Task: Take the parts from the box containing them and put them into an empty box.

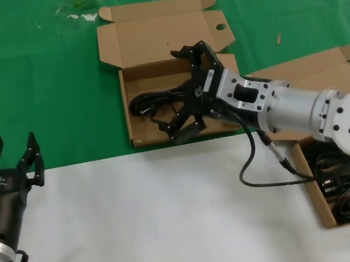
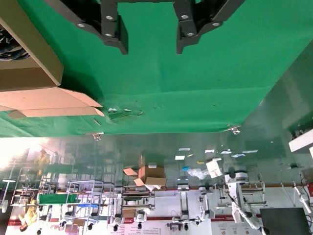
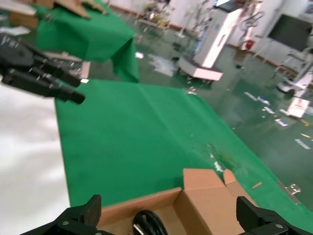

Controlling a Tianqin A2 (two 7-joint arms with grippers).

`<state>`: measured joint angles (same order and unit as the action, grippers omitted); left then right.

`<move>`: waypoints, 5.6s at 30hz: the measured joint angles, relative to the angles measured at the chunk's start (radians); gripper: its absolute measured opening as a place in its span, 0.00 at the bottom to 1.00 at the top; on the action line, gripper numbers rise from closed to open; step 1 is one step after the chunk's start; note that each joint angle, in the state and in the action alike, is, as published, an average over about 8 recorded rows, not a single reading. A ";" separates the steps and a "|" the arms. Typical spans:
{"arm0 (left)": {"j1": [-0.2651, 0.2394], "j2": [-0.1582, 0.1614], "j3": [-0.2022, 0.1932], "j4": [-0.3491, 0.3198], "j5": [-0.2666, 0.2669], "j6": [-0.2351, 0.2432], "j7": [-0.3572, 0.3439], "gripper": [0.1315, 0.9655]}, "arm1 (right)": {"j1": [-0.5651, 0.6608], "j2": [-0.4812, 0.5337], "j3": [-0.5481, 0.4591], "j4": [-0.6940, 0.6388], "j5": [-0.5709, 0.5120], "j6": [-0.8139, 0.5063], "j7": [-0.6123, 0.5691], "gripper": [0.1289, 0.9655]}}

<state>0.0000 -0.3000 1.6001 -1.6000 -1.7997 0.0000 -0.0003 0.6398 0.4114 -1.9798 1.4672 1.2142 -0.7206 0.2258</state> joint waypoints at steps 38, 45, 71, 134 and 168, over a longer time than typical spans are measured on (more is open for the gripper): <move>0.000 0.000 0.000 0.000 0.000 0.000 0.000 0.97 | -0.425 -0.074 0.252 0.088 0.389 0.478 -0.150 1.00; 0.000 0.000 0.000 0.000 0.000 0.000 0.000 1.00 | -0.503 -0.088 0.299 0.104 0.460 0.567 -0.177 1.00; 0.000 0.000 0.000 0.000 0.000 0.000 0.000 1.00 | -0.612 -0.107 0.363 0.127 0.560 0.689 -0.216 1.00; 0.000 0.000 0.000 0.000 0.000 0.000 0.000 1.00 | -0.612 -0.106 0.363 0.127 0.560 0.689 -0.216 1.00; 0.000 0.000 0.000 0.000 0.000 0.000 0.000 1.00 | -0.612 -0.106 0.363 0.127 0.560 0.689 -0.216 1.00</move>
<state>0.0000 -0.3000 1.6000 -1.6000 -1.8000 0.0000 0.0000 0.0282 0.3049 -1.6167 1.5942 1.7742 -0.0317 0.0099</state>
